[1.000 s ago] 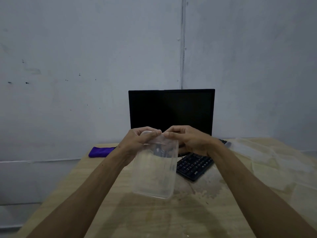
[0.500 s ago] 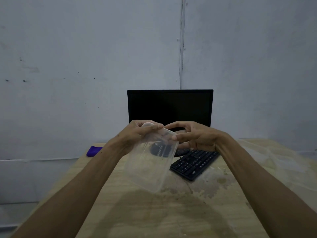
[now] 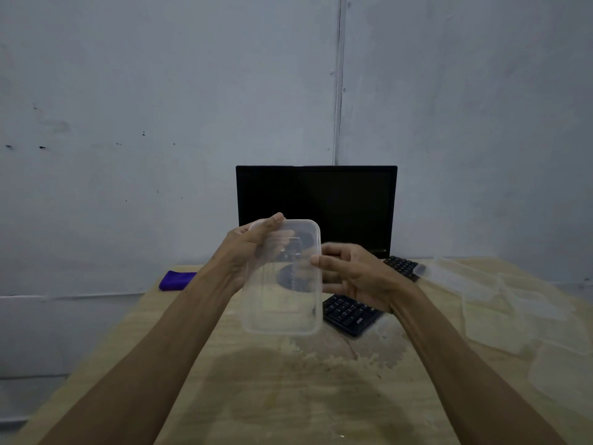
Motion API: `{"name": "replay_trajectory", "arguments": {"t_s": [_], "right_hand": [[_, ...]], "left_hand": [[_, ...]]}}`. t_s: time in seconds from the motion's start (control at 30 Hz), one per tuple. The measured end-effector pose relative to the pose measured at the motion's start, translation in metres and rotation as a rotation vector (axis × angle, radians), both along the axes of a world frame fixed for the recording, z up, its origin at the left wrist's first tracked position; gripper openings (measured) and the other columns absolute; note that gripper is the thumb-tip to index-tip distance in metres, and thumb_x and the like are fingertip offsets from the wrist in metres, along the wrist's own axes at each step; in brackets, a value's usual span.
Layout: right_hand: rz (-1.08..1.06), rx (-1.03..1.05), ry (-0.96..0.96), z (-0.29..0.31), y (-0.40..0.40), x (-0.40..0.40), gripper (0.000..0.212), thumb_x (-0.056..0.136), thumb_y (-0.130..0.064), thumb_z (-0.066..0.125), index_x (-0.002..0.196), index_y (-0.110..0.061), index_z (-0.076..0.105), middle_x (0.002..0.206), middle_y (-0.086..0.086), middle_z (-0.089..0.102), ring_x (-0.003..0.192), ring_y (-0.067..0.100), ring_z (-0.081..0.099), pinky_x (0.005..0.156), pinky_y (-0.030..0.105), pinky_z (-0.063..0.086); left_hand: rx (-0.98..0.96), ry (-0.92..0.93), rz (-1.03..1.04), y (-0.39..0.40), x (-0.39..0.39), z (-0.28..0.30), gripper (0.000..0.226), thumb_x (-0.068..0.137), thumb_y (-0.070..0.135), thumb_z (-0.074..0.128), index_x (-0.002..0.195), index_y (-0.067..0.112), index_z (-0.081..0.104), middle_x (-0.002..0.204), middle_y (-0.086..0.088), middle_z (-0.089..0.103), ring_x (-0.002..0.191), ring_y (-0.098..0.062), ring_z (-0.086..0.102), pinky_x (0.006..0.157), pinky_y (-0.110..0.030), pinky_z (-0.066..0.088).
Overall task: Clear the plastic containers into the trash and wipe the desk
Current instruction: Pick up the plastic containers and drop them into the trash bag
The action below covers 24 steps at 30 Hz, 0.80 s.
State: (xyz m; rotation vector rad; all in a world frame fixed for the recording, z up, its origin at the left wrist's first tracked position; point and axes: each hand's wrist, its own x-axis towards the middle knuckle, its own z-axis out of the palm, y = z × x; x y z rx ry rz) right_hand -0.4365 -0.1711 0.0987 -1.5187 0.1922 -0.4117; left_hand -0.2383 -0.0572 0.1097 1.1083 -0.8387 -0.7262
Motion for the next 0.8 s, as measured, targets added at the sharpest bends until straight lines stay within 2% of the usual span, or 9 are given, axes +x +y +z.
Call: {"name": "replay_trajectory", "arguments": {"t_s": [0.07,0.2,0.37,0.43,0.57,0.67,0.8], "right_hand": [[0.016,-0.056,0.069,-0.002,0.000,0.000,0.043,0.095,-0.015,0.067,0.133,0.001,0.057,0.126,0.019,0.070,0.116,0.034,0.069,0.094,0.044,0.060],[0.025,-0.028,0.056,-0.007,0.001,0.002,0.043,0.096,-0.010,0.066,0.136,0.001,0.055,0.130,0.020,0.068,0.120,0.034,0.067,0.099,0.048,0.057],[0.061,-0.042,0.114,-0.019,0.003,0.004,0.042,0.098,-0.012,0.067,0.137,0.000,0.056,0.132,0.020,0.067,0.123,0.034,0.065,0.106,0.055,0.050],[0.071,-0.051,0.172,-0.018,0.004,0.002,0.040,0.098,-0.014,0.067,0.134,0.000,0.058,0.128,0.020,0.069,0.119,0.035,0.067,0.102,0.052,0.054],[0.107,-0.069,0.274,-0.017,0.006,-0.002,0.041,0.095,-0.015,0.070,0.130,0.003,0.059,0.126,0.024,0.069,0.119,0.041,0.065,0.095,0.045,0.059],[0.095,-0.051,0.224,-0.018,0.004,-0.001,0.040,0.095,-0.013,0.069,0.131,0.004,0.059,0.126,0.024,0.068,0.120,0.041,0.065,0.097,0.045,0.058],[0.058,0.013,0.107,-0.023,0.006,0.001,0.041,0.095,-0.015,0.069,0.131,0.004,0.061,0.128,0.022,0.068,0.118,0.034,0.067,0.098,0.042,0.058]], "left_hand": [[-0.001,0.030,0.015,0.000,0.002,-0.002,0.052,0.073,0.041,0.086,0.110,0.005,0.077,0.104,-0.017,0.076,0.093,-0.029,0.071,0.082,-0.038,0.057],[0.003,0.040,0.057,0.000,0.003,-0.005,0.052,0.072,0.041,0.087,0.109,0.004,0.077,0.108,-0.021,0.076,0.092,-0.030,0.073,0.083,-0.039,0.057],[0.007,0.150,0.128,0.001,0.010,-0.007,0.057,0.068,0.040,0.089,0.110,0.004,0.074,0.105,-0.020,0.077,0.088,-0.030,0.075,0.071,-0.036,0.059],[0.006,0.192,0.160,0.001,0.010,-0.010,0.052,0.068,0.037,0.089,0.106,0.005,0.075,0.103,-0.018,0.078,0.085,-0.027,0.076,0.066,-0.032,0.060],[0.016,0.312,0.209,0.002,0.015,-0.014,0.051,0.073,0.035,0.088,0.111,0.004,0.074,0.104,-0.017,0.078,0.088,-0.028,0.077,0.065,-0.030,0.062],[-0.011,0.339,0.229,0.001,0.015,-0.013,0.048,0.078,0.031,0.086,0.114,0.003,0.074,0.102,-0.018,0.078,0.079,-0.024,0.077,0.059,-0.028,0.061],[-0.033,0.348,0.296,-0.002,0.025,-0.007,0.052,0.073,0.032,0.091,0.113,0.003,0.074,0.104,-0.018,0.078,0.087,-0.025,0.078,0.068,-0.033,0.063]]}}
